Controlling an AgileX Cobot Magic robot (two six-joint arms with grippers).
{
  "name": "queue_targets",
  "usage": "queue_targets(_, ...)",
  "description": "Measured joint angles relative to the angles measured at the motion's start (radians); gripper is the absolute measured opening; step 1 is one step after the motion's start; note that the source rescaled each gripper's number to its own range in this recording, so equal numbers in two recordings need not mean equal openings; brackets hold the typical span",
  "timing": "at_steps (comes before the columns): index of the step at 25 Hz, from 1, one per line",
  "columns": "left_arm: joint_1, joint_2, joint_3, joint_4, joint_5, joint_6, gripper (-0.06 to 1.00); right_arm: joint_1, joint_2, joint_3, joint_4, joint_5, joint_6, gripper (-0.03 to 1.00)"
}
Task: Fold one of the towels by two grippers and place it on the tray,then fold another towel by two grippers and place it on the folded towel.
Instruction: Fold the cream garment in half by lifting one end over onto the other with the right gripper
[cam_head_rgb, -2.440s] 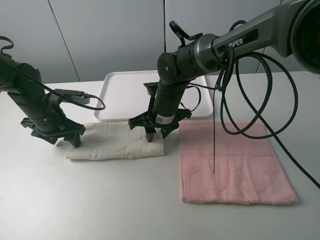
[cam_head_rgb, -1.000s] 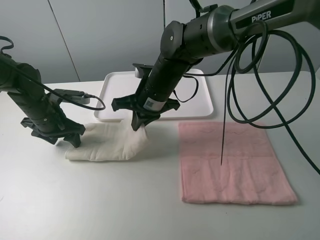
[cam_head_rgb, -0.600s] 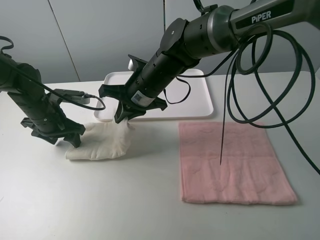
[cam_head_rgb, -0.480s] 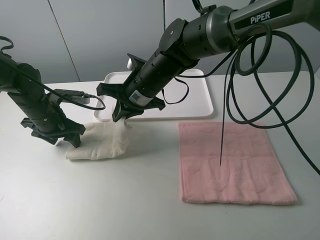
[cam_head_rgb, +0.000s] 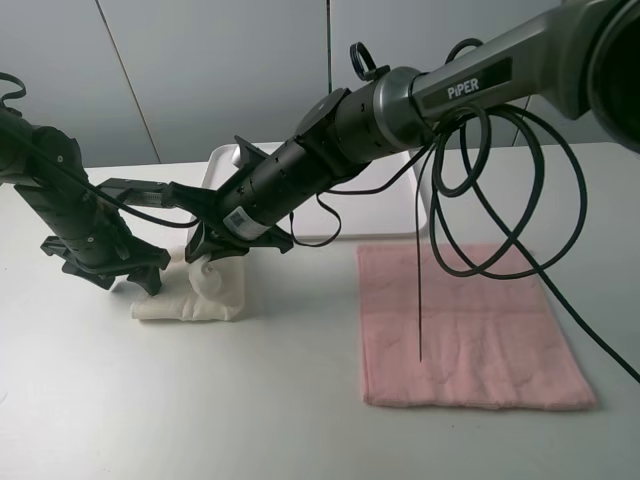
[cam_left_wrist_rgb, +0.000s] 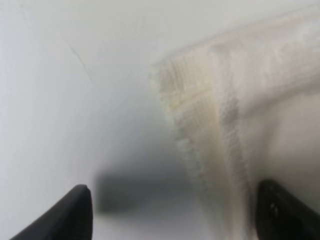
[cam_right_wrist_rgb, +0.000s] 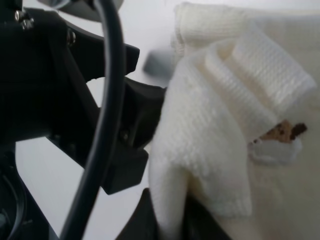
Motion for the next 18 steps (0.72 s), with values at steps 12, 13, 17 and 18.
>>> queue_targets(12,0.0,0.0,0.0,-0.006,0.0,0.0,0.87,0.001,0.077,0.0,0.303,-0.018,-0.196,0.04)
queue_targets(13,0.0,0.0,0.0,-0.006,0.0,0.0,0.87,0.002,0.081,0.0,0.32,-0.021,-0.202,0.04)
queue_targets(17,0.0,0.0,0.0,-0.006,0.0,0.0,0.87,0.023,0.093,0.0,0.358,-0.07,-0.224,0.04)
queue_targets(18,0.0,0.0,0.0,-0.006,0.0,0.0,0.87,0.03,0.095,0.0,0.358,-0.087,-0.229,0.04)
